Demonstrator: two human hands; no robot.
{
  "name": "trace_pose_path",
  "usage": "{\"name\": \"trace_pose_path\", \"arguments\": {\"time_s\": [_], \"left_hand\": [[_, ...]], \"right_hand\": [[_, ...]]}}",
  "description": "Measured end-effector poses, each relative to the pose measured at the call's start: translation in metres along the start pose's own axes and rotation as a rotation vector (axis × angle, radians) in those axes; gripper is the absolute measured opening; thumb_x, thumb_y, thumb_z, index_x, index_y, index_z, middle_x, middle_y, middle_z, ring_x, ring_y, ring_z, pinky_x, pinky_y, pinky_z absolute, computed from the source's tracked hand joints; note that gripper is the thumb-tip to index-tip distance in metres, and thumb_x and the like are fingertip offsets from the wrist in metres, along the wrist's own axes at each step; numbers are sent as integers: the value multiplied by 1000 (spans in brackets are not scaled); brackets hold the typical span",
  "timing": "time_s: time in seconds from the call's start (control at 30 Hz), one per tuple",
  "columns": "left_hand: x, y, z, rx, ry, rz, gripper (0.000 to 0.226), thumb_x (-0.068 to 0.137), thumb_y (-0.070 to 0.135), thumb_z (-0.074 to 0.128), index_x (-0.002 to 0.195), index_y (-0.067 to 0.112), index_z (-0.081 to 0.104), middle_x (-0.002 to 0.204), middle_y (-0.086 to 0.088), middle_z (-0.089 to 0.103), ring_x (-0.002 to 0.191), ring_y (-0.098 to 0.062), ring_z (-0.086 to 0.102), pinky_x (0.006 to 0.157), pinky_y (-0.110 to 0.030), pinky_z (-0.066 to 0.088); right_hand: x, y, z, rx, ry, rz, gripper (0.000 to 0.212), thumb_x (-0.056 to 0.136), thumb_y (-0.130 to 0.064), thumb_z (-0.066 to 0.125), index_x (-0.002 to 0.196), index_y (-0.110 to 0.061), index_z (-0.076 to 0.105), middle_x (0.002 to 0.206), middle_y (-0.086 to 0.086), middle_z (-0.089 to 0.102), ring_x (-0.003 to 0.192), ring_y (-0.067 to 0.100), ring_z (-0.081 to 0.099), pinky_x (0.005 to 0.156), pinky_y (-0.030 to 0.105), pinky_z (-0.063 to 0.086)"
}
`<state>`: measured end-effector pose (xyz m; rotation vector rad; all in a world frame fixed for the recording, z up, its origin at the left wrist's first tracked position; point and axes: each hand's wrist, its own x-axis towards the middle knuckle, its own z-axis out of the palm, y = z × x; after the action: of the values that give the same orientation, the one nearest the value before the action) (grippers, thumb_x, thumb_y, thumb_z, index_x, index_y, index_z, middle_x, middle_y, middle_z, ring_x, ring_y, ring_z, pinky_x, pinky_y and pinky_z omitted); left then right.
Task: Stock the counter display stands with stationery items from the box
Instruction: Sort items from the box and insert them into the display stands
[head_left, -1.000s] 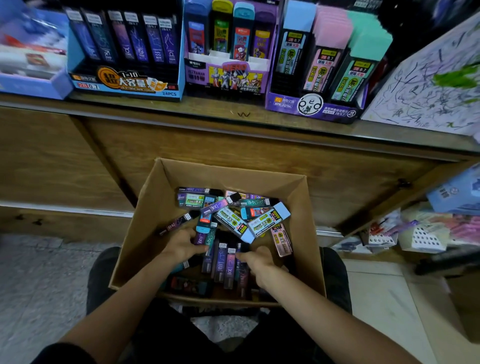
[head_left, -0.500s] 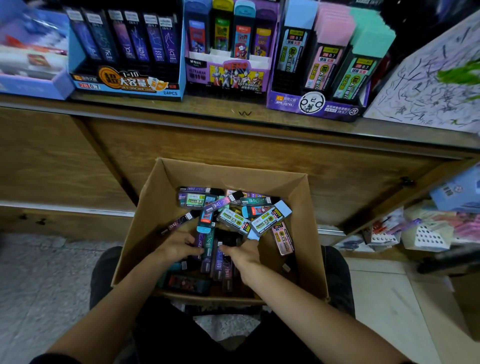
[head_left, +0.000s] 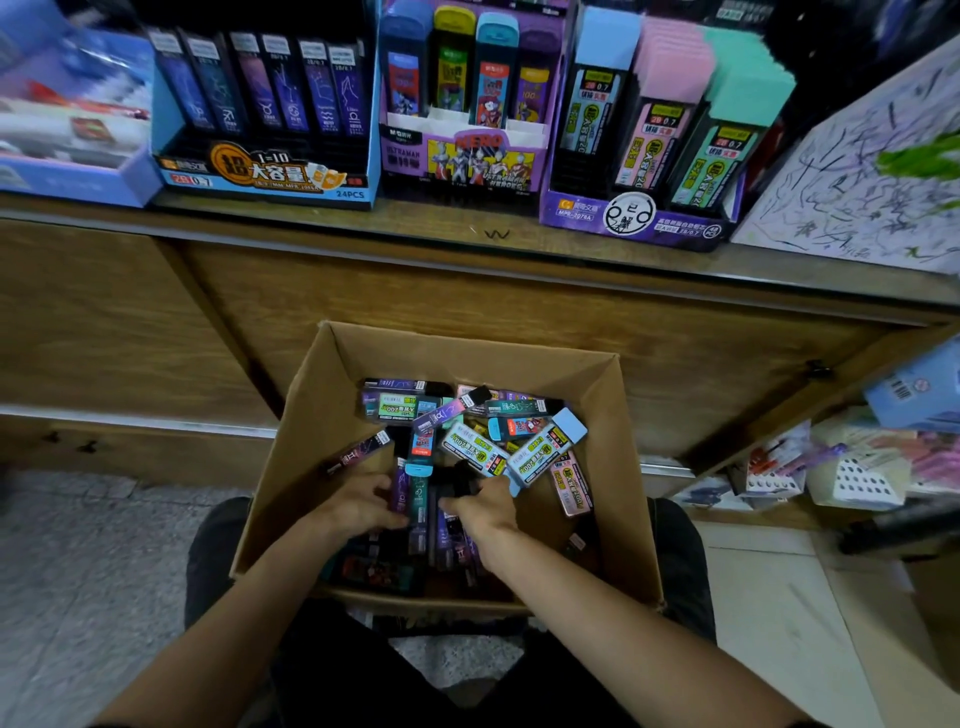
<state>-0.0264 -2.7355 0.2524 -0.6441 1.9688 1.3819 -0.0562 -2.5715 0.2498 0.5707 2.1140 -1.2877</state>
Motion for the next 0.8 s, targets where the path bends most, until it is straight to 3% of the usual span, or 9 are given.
{"name": "trace_pose_path", "arguments": {"time_s": [0.07,0.17,0.23,0.3,0.4,0.5,0.57,0.67,0.8], "left_hand": [[3,0,5,1,30,4,39,73,16,78,107,10,60,113,-8,63,106,-22,58,97,-38,45],[7,6,16,27,137,14,38,79,36,73,108,13,64,106,-3,63,99,-17,57,84,-25,43],[10,11,23,51,195,45,32,80,33,72,106,14,68,101,-5,66,94,-16,58,81,-22,42],[13,13,28,57,232,71,27,79,27,74,102,15,68,99,-7,68,90,-16,58,79,-22,42],[17,13,30,66,249,71,28,75,24,78,99,12,68,96,-7,68,92,-19,62,83,-27,47],[18,15,31,47,227,77,28,71,24,81,92,22,64,97,-2,66,97,-17,61,89,-30,48],[19,18,35,85,196,87,33,70,27,82,98,23,64,96,3,62,93,-12,56,82,-25,44],[22,20,40,144,187,48,27,71,29,80,92,24,64,88,3,60,83,-11,55,74,-23,41],[24,18,40,42,186,-10,23,71,19,81,89,19,65,92,-4,63,88,-17,58,79,-26,45]], "right_hand": [[3,0,1,-24,0,19,59,80,-18,73,127,-3,41,127,14,54,118,29,51,94,32,44],[5,0,1,-28,7,38,41,78,-18,75,111,-4,54,121,13,59,111,28,56,86,31,45],[4,1,3,1,-7,50,24,76,-19,77,84,-11,55,111,12,64,96,25,59,79,29,47],[4,4,4,8,-25,41,28,76,-19,76,75,-16,49,105,11,65,93,24,58,78,30,47],[7,7,-1,47,-35,33,27,77,-18,76,94,-8,57,113,12,63,104,26,58,85,30,47],[10,8,-9,89,-54,39,48,78,-20,76,116,-1,53,122,12,59,113,27,55,88,29,45],[13,9,-12,84,-72,26,53,79,-21,74,122,0,51,125,13,57,115,28,54,95,34,45],[12,7,-22,45,-78,-64,40,81,-18,72,117,-4,59,119,11,63,111,27,58,96,35,47],[9,5,-46,33,-168,-171,17,84,-16,68,101,-15,66,101,2,68,92,15,60,76,24,45]]}}
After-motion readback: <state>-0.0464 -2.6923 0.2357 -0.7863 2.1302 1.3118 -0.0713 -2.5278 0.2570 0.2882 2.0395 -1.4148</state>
